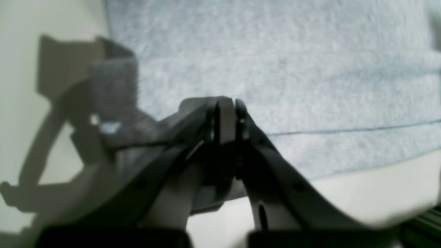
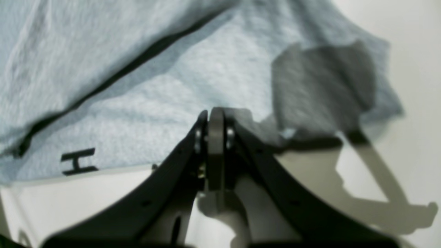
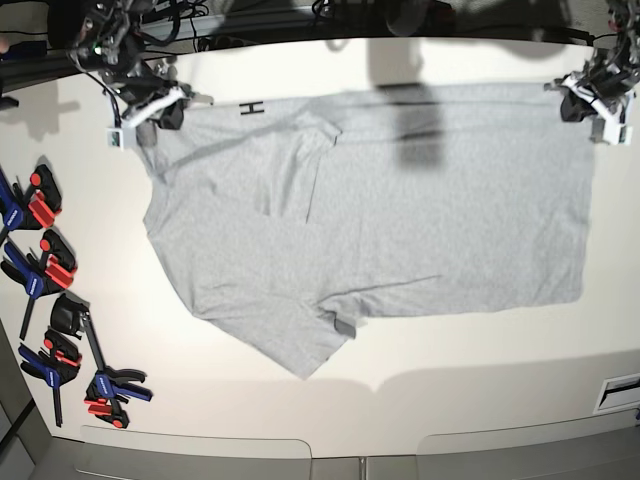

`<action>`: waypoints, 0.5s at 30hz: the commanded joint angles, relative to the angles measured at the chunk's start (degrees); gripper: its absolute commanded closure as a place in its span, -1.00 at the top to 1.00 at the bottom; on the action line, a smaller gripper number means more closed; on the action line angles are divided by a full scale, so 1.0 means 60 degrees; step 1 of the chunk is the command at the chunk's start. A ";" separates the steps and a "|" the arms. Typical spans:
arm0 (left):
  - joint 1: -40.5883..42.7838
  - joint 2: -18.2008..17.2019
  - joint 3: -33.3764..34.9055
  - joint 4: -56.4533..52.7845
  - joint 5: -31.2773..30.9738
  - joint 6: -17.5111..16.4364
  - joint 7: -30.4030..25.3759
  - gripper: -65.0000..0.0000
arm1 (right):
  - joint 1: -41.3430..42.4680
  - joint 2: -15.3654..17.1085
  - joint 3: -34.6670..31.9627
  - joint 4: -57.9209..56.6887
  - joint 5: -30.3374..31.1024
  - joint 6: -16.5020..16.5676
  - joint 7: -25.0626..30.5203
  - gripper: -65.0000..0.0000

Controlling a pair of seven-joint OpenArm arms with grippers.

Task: Fold the T-shirt properly
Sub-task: 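Pull the shirt taut between both grippers and lay it flat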

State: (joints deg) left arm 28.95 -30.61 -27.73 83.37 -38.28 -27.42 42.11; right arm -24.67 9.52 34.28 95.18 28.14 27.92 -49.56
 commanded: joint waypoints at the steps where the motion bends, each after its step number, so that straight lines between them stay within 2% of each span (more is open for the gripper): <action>1: 0.0266 -0.0142 -0.0313 -0.0022 0.0215 0.0211 0.0415 -1.00 | -0.0113 0.0131 0.0248 0.0120 0.0025 0.0051 -0.0171 -1.00; 7: 0.0707 -0.0087 -0.1224 -0.0018 -0.0645 -0.0087 0.0623 -1.00 | -0.0372 0.0131 0.1209 0.0120 0.1275 0.0350 -0.0933 -1.00; 11: 0.0761 -0.0022 -0.1249 -0.0018 -0.0637 -0.0109 0.0871 -1.00 | -0.0368 0.0131 0.1639 0.0120 0.2160 0.0637 -0.1683 -1.00; 15: 0.0758 0.0310 -0.1249 -0.0018 -0.0641 -0.0113 0.0820 -1.00 | -0.0379 0.0131 0.1796 0.0168 0.2954 0.0860 -0.2204 -1.00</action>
State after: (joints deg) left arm 32.99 -28.14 -35.07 82.91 -42.76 -28.36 46.26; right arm -26.85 9.50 44.71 95.11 44.97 32.16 -63.59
